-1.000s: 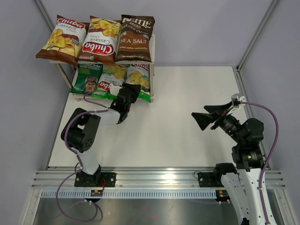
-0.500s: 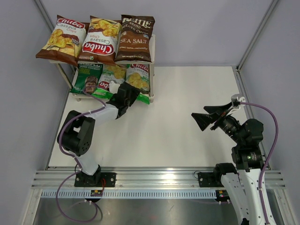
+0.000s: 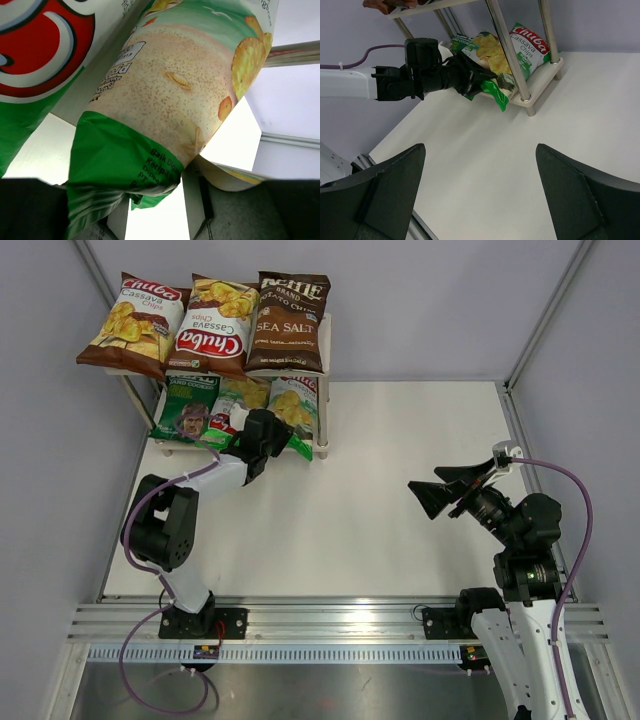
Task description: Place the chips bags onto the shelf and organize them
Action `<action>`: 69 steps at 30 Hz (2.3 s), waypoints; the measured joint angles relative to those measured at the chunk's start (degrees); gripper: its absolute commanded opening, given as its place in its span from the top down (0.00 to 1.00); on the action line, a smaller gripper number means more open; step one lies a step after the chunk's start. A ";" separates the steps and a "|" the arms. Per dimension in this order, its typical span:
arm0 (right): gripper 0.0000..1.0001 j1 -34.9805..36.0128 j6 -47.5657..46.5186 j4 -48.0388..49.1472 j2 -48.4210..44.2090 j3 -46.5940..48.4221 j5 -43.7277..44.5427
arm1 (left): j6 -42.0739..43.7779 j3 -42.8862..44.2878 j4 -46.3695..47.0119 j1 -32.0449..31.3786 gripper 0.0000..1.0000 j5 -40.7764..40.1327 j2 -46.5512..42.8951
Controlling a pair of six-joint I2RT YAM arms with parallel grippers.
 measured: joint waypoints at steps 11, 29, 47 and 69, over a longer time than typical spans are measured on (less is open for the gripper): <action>0.01 0.00 0.00 -0.02 0.00 -0.02 0.07 | 1.49 -0.02 -1.14 0.02 0.23 2.03 0.07; 0.01 0.09 -0.15 -1.99 3.08 0.04 3.80 | 12.07 -4.55 -13.42 1.03 0.01 -3.67 -20.50; 0.01 0.11 -6.62 -25.59 17.25 17.09 24.94 | 41.53 -4.42 -42.38 1.31 0.01 -11.04 -56.00; 0.01 12.15 -14.71 -39.47 7.37 22.34 43.45 | 57.59 -17.73 -48.50 1.33 0.01 -4.33 -83.52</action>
